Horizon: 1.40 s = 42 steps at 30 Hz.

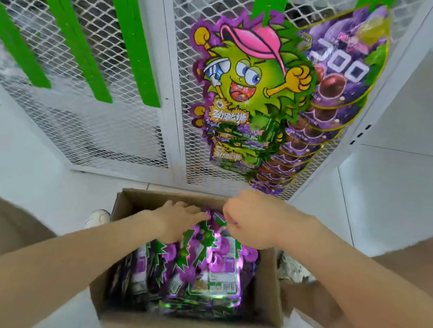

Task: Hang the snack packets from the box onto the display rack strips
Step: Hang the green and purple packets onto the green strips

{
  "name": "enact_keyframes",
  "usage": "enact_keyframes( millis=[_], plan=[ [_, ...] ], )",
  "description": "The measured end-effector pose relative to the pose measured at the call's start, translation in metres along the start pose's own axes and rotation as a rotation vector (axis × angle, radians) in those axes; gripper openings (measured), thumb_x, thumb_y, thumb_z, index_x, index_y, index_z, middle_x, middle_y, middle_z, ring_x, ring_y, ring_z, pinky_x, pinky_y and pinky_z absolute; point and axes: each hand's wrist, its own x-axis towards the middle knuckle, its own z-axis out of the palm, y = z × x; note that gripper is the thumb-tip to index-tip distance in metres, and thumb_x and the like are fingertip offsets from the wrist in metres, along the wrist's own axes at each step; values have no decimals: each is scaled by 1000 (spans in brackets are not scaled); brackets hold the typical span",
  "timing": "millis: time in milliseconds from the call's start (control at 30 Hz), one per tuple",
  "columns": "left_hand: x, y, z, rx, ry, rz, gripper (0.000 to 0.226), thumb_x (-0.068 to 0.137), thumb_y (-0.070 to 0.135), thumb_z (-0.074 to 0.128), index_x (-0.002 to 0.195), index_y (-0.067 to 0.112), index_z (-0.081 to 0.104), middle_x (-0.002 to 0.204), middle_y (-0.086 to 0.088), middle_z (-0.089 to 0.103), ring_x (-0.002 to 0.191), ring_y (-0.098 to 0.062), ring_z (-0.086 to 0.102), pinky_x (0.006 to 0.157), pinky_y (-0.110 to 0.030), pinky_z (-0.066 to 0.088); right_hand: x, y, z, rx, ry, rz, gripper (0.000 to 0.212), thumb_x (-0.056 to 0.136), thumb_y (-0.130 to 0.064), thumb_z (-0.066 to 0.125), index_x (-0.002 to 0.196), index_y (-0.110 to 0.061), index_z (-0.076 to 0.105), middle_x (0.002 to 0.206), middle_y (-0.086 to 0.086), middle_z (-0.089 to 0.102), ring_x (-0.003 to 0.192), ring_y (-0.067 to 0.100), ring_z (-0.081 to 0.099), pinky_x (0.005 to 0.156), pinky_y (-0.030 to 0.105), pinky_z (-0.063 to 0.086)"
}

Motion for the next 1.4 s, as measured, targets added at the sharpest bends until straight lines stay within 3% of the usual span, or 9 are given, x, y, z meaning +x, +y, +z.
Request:
enact_keyframes(
  millis=[167, 367, 667, 800, 900, 1033, 1233, 1300, 1400],
  plan=[
    [3, -8, -3, 64, 210, 95, 17, 99, 33, 69, 110, 30, 57, 125, 2, 63, 126, -21, 53, 110, -48, 38, 9, -1, 2, -20, 5, -63, 32, 100, -19, 50, 69, -19, 41, 67, 5, 46, 66, 31, 59, 64, 46, 59],
    [-25, -30, -52, -433, 351, 134, 21, 95, 12, 74, 87, 17, 56, 75, 9, 58, 70, -7, 54, 66, -28, 42, 17, -1, -7, 81, 23, 39, 34, 103, -18, 48, 70, -16, 39, 70, 5, 44, 64, 25, 49, 60, 38, 47],
    [-101, -21, -113, -965, 704, 144, 16, 93, 7, 77, 87, 10, 63, 77, 0, 71, 47, 8, 53, 52, -11, 38, 18, 23, -22, 477, 549, 571, 47, 106, -46, 44, 77, -9, 48, 80, 21, 59, 87, 43, 67, 68, 36, 39],
    [-118, -2, -123, -991, 806, 148, 24, 87, 4, 80, 75, 18, 64, 78, -3, 76, 46, 7, 53, 52, -12, 38, 10, 25, -40, 1309, 350, 530, 61, 96, -65, 59, 99, -4, 57, 92, 25, 69, 75, 38, 78, 81, 42, 62],
    [-120, 16, -126, -1025, 890, 152, 21, 85, 9, 85, 75, 19, 69, 76, 5, 78, 57, 5, 64, 62, -18, 48, 4, 17, -50, 1698, 168, 236, 36, 101, -35, 67, 117, -2, 67, 103, 21, 76, 89, 34, 78, 89, 47, 63],
    [-122, 20, -128, -1156, 819, 178, 24, 79, 44, 90, 86, 24, 79, 86, 7, 81, 71, -13, 76, 69, -37, 61, 7, 19, -48, 1627, 159, 164, 12, 97, 3, 53, 101, 1, 64, 75, 10, 63, 63, 18, 65, 62, 32, 59],
    [-113, -4, -133, -614, 1028, 58, 59, 91, 46, 73, 145, 35, 54, 136, 11, 58, 123, -13, 52, 102, -38, 42, -5, 29, -58, 1145, 278, 78, 11, 101, -4, 60, 105, -1, 70, 71, 9, 48, 56, 11, 36, 51, 24, 28],
    [-110, -9, -137, -545, 952, 56, 56, 90, 59, 63, 142, 38, 57, 129, 17, 58, 123, -13, 47, 104, -41, 38, -7, 28, -64, 1148, 332, 7, 12, 102, -9, 63, 107, -5, 73, 64, 2, 44, 52, 6, 31, 48, 18, 24],
    [-113, -19, -148, -622, 959, 60, 21, 94, 46, 74, 105, 28, 76, 89, 22, 62, 85, 1, 54, 79, -27, 41, -8, 31, -66, 1116, 442, 17, 13, 97, -19, 73, 107, -11, 76, 57, -9, 62, 50, 2, 46, 53, 17, 37]
  ],
)
